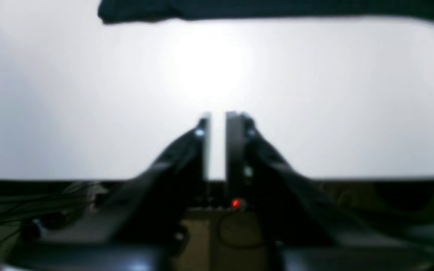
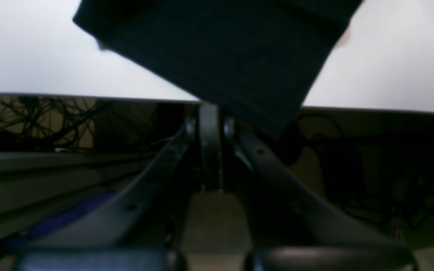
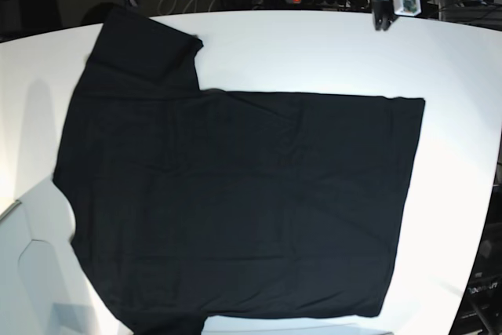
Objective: Fold the T-shirt properly
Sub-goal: 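Lower both grippers to the shoulder corners of the black T-shirt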
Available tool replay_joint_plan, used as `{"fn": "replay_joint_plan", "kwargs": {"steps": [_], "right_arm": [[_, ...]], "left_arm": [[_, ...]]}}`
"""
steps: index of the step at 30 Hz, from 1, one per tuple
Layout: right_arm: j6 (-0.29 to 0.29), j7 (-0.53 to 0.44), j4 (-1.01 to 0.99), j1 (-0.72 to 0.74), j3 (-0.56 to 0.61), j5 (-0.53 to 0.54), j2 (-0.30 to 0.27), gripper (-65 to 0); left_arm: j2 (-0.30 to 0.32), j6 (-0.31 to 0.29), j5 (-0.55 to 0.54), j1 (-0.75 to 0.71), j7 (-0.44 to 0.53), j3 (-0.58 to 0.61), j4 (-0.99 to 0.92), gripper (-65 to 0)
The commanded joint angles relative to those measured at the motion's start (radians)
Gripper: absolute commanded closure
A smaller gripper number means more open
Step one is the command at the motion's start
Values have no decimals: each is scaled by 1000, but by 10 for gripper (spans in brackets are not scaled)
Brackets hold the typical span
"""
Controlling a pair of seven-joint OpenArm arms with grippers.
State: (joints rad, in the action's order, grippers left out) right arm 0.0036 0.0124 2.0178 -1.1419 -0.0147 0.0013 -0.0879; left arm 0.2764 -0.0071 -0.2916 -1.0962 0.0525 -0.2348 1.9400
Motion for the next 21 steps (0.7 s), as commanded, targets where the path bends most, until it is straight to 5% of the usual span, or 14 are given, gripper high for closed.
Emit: {"fn": "replay_joint_plan", "kwargs": {"steps": [1,6,11,21], "right_arm": [[2,-24,14,-17,-15,3,-3,-8],[2,-22,14,4,-66,3,-3,-117],[2,-15,13,49,-89,3,-5,-194],[2,-13,7,127,-117,4,1,-204]], "left_arm": [[11,2,-18,-17,23,-13,17,-152],[8,2,-41,18,23,-57,17,-305],[2,2,-42,78,17,-77,11,-311],[1,2,-42,205,17,-77,3,-312]]}}
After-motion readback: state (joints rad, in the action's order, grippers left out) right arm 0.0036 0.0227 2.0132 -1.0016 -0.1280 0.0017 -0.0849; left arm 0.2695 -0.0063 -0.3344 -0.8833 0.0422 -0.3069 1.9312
